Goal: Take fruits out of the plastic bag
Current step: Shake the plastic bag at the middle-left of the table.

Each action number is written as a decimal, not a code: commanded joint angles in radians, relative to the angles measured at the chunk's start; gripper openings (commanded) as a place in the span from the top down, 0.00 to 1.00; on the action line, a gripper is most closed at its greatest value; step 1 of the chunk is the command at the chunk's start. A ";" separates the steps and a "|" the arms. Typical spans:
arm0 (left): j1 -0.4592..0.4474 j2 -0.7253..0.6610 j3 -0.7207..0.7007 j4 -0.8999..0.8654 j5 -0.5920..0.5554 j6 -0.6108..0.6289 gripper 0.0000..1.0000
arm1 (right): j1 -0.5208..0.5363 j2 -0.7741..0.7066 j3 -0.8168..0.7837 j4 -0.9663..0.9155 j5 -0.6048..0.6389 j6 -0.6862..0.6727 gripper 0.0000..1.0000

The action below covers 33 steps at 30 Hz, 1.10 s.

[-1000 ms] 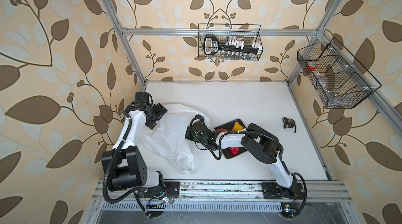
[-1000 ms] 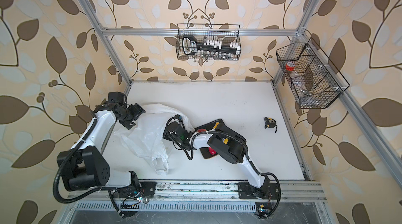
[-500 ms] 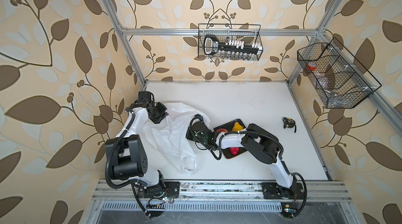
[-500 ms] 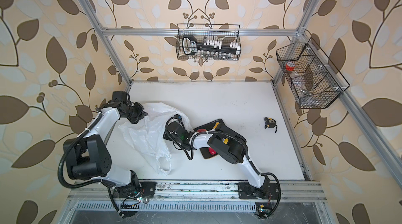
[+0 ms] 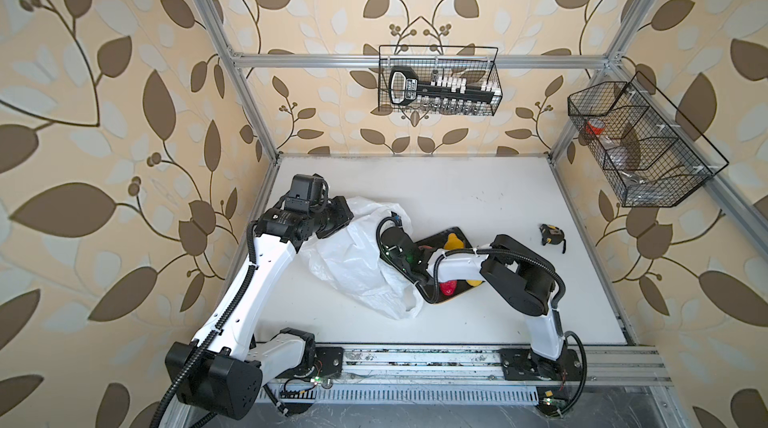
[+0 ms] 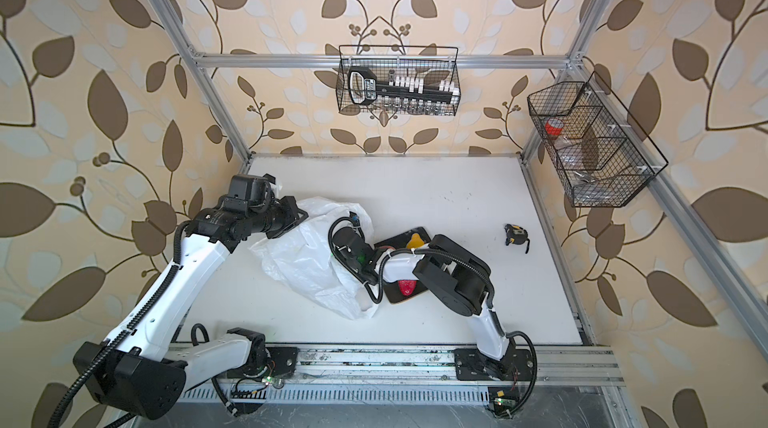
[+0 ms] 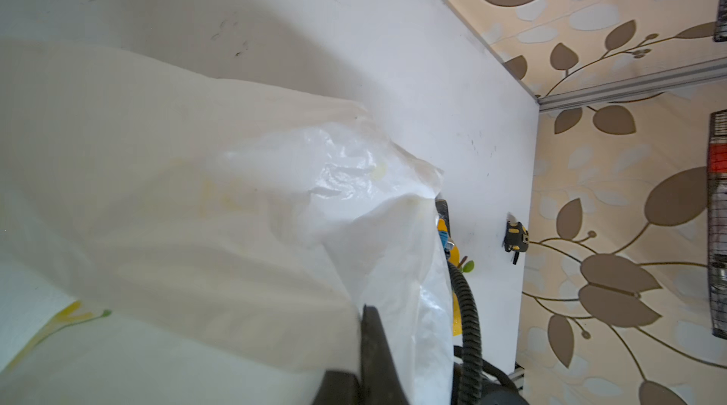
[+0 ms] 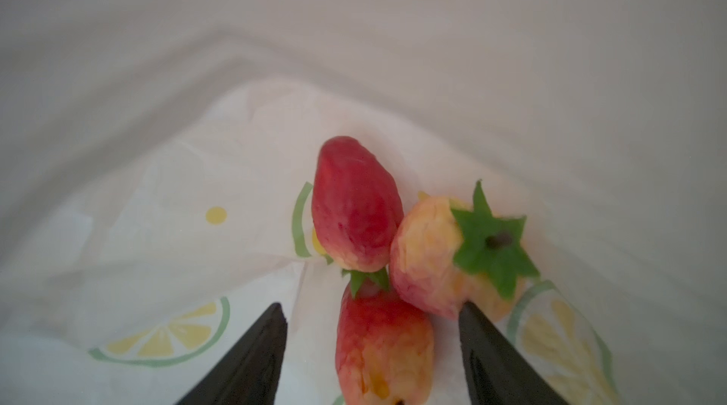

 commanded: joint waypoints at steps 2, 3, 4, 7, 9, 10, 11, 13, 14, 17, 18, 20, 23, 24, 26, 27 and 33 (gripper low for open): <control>0.063 0.026 -0.055 -0.020 -0.092 0.065 1.00 | -0.001 0.005 -0.018 -0.030 0.024 -0.026 0.28; 0.084 0.038 -0.072 -0.010 -0.080 0.071 1.00 | 0.000 0.005 -0.020 -0.033 0.024 -0.030 0.28; 0.108 0.050 -0.092 0.005 -0.065 0.079 1.00 | 0.000 0.000 -0.022 -0.044 0.028 -0.043 0.27; 0.153 0.085 -0.135 0.046 -0.046 0.101 1.00 | 0.000 -0.023 -0.035 -0.068 0.043 -0.083 0.26; 0.171 0.111 -0.145 0.057 -0.035 0.114 1.00 | 0.000 -0.046 -0.052 -0.080 0.048 -0.113 0.25; 0.179 0.125 -0.143 0.056 -0.034 0.123 1.00 | 0.000 -0.061 -0.061 -0.086 0.050 -0.135 0.25; 0.184 0.138 -0.141 0.057 -0.036 0.131 1.00 | 0.001 -0.074 -0.070 -0.089 0.052 -0.154 0.25; 0.191 0.154 -0.141 0.066 -0.031 0.138 1.00 | 0.001 -0.095 -0.082 -0.095 0.036 -0.219 0.24; 0.192 0.160 -0.140 0.069 -0.030 0.142 1.00 | 0.001 -0.103 -0.087 -0.101 0.023 -0.253 0.24; 0.192 0.176 -0.136 0.079 -0.017 0.153 0.99 | 0.001 -0.126 -0.095 -0.124 -0.017 -0.339 0.24; 0.192 0.181 -0.134 0.079 -0.008 0.159 0.82 | 0.001 -0.134 -0.100 -0.126 -0.028 -0.359 0.24; 0.192 0.179 -0.122 0.075 0.009 0.169 0.40 | 0.004 -0.156 -0.106 -0.145 -0.043 -0.399 0.24; 0.183 0.116 -0.100 0.057 0.000 0.166 0.16 | 0.003 -0.178 -0.115 -0.160 -0.068 -0.432 0.25; 0.180 0.088 -0.087 0.048 -0.012 0.162 0.13 | 0.003 -0.180 -0.116 -0.159 -0.074 -0.437 0.25; 0.163 0.028 -0.054 0.013 -0.033 0.141 0.06 | 0.003 -0.177 -0.119 -0.155 -0.094 -0.443 0.25; 0.144 0.001 -0.045 0.001 -0.045 0.128 0.05 | 0.003 -0.174 -0.117 -0.154 -0.101 -0.444 0.25; -0.137 -0.151 -0.054 -0.111 -0.238 -0.004 0.11 | 0.002 -0.161 -0.125 -0.113 -0.181 -0.428 0.26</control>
